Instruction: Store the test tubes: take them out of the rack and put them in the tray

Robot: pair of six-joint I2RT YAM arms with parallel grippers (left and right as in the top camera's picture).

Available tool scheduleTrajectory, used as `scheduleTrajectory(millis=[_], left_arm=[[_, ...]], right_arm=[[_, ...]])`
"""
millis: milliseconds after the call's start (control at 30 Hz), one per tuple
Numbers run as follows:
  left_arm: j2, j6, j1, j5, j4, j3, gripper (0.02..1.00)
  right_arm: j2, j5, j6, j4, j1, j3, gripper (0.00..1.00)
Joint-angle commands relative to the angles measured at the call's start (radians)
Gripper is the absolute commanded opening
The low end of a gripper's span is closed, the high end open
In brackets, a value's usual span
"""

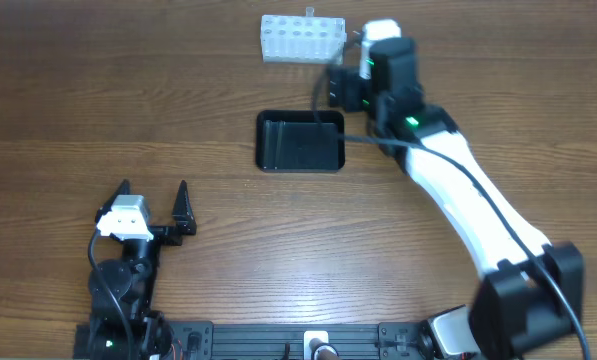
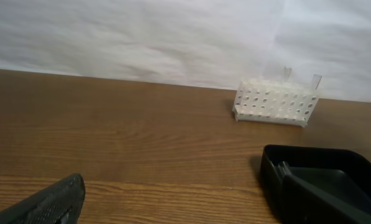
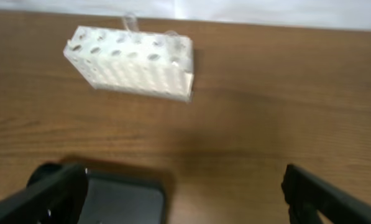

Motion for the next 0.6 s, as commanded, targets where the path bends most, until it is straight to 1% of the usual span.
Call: scheduleTrajectory(millis=[33, 167, 233, 367, 467, 600], left_arm=[[-0.009, 0.015, 0.006, 0.010, -0.003, -0.004, 0.998], [-0.009, 0.015, 0.006, 0.010, -0.003, -0.004, 0.998], [-0.009, 0.015, 0.006, 0.010, -0.003, -0.004, 1.000], [-0.009, 0.015, 0.006, 0.010, -0.003, -0.004, 1.000], [-0.009, 0.015, 0.006, 0.010, -0.003, -0.004, 1.000], [-0.009, 0.015, 0.006, 0.010, -0.003, -0.004, 0.998]], right_arm=[[0.132, 0.078, 0.057, -0.019, 0.062, 0.162, 0.991], [0.261, 0.100, 0.089, -0.040, 0.106, 0.304, 0.991], [0.325, 0.134, 0.122, -0.058, 0.119, 0.377, 0.991], [0.457, 0.150, 0.140, -0.090, 0.133, 0.538, 0.991], [0.556, 0.183, 0.170, -0.120, 0.138, 0.664, 0.991], [0.670, 0.185, 0.169, -0.130, 0.141, 0.808, 0.991]])
